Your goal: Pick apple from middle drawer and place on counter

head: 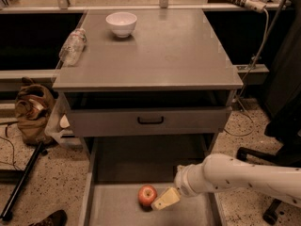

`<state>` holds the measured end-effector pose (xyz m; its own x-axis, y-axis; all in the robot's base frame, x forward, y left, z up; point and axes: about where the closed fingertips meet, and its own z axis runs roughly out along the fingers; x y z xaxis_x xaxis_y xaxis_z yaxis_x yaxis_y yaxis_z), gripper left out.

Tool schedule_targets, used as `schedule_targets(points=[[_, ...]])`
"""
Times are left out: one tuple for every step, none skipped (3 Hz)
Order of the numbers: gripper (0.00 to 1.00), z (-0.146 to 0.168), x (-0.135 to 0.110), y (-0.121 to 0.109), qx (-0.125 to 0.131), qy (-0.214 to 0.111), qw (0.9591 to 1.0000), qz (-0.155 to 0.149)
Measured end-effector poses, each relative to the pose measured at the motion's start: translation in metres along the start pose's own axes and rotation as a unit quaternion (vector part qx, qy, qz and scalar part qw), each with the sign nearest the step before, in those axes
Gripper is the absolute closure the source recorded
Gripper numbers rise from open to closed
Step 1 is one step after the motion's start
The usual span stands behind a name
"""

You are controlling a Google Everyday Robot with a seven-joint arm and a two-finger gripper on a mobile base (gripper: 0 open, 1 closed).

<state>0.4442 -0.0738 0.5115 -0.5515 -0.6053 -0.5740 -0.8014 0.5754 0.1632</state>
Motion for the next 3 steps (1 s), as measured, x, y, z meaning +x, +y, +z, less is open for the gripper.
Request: schedule_targets(points=[[0.00, 0.064, 0.015, 0.001, -0.035, -0.010, 0.9989, 0.029], [0.00, 0.103, 0.037, 0.007, -0.050, -0.016, 0.9973, 0.051], [0.00, 0.103, 0.037, 0.007, -0.050, -0.016, 0.9973, 0.051]])
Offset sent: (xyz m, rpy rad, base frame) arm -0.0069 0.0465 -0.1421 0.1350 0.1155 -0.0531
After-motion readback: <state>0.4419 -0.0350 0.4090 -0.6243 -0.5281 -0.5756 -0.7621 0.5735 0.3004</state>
